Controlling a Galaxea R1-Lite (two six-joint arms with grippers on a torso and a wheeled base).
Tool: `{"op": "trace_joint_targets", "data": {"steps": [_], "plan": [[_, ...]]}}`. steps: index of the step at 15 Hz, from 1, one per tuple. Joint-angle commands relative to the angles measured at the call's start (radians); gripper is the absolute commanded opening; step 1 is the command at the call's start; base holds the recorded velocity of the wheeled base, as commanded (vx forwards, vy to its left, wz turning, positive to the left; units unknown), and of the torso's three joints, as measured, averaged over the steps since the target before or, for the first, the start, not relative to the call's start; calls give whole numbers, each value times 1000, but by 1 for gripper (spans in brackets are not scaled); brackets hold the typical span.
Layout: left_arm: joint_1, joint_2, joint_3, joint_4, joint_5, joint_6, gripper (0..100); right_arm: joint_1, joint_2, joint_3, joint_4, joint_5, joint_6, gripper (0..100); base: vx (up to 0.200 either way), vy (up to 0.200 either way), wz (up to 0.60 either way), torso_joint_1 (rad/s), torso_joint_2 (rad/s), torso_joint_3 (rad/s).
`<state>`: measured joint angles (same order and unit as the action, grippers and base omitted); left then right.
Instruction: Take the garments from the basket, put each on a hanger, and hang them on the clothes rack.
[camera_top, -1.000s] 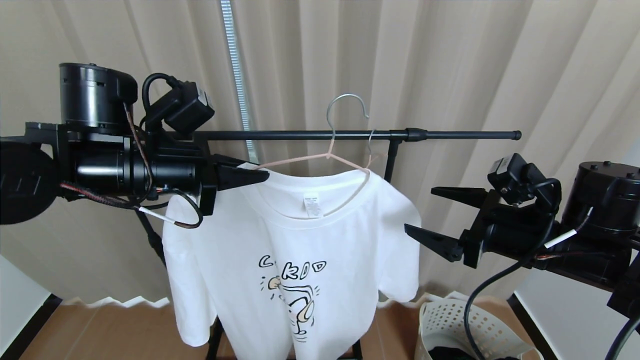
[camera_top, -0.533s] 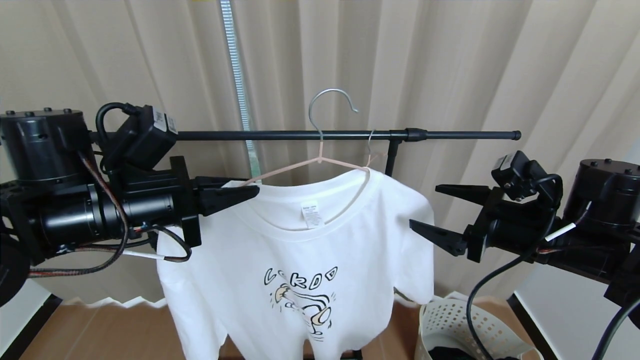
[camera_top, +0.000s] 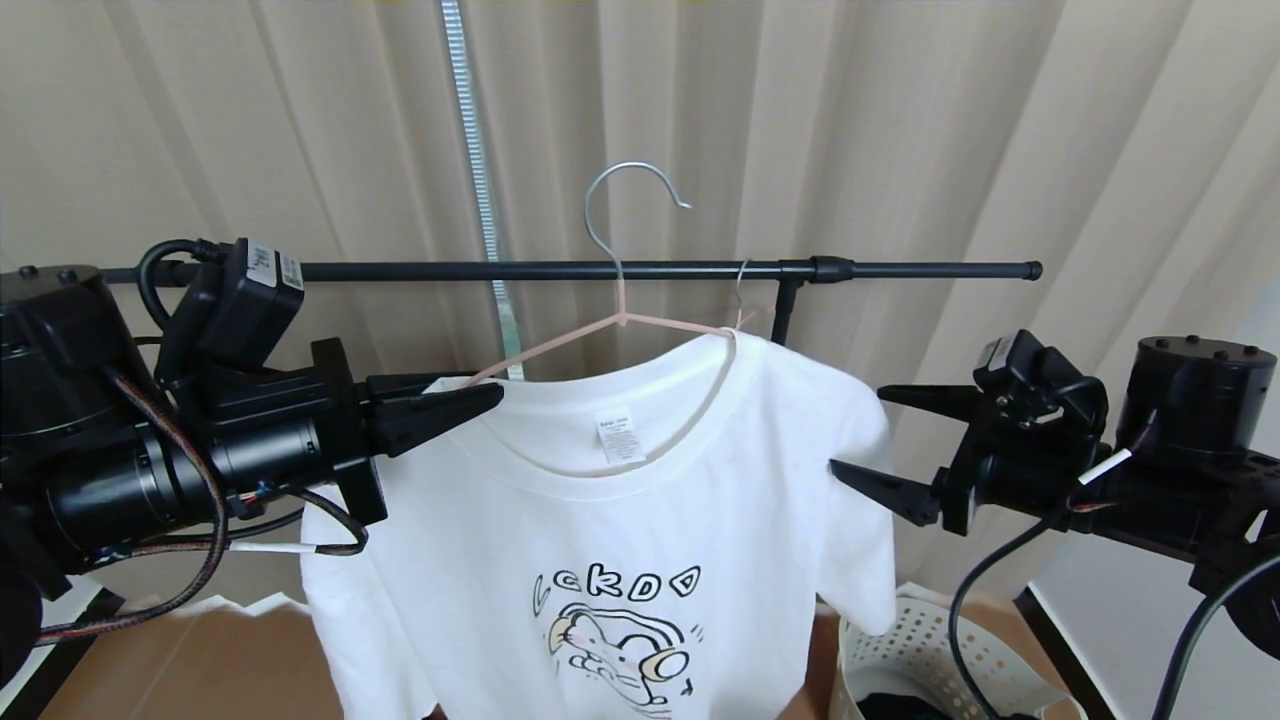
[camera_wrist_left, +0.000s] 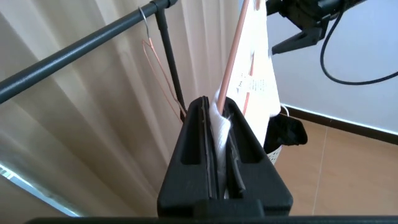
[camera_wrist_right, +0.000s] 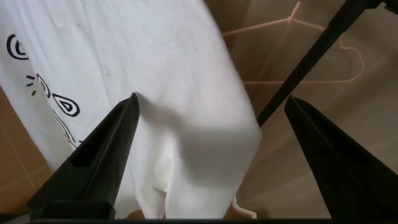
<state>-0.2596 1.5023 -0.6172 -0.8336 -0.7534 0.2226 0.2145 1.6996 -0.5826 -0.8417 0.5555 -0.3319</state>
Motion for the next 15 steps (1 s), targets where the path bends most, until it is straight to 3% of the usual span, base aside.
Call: {"op": "trace_joint_targets", "data": {"steps": [1,5,13,14,15], "plan": [[0,1,5,-1,0,0,0,-27,29,3,1,12,-35,100,0,0,0,0,0,0],[0,-1,-1,-4,0,0,0,-66,97,3,1,41,-139,100,0,0,0,0,0,0],[0,-2,-10,-4,0,0,0,-64,181,-6,-4,41,-216,100,0,0,0,0,0,0],[2,-2,-12,-4,2,0,0,-66,181,-6,-4,41,-216,0,0,0,0,0,0,0],[2,-4,-12,-4,2,-2,0,-66,180,-6,-2,41,-217,0,0,0,0,0,0,0]]}}
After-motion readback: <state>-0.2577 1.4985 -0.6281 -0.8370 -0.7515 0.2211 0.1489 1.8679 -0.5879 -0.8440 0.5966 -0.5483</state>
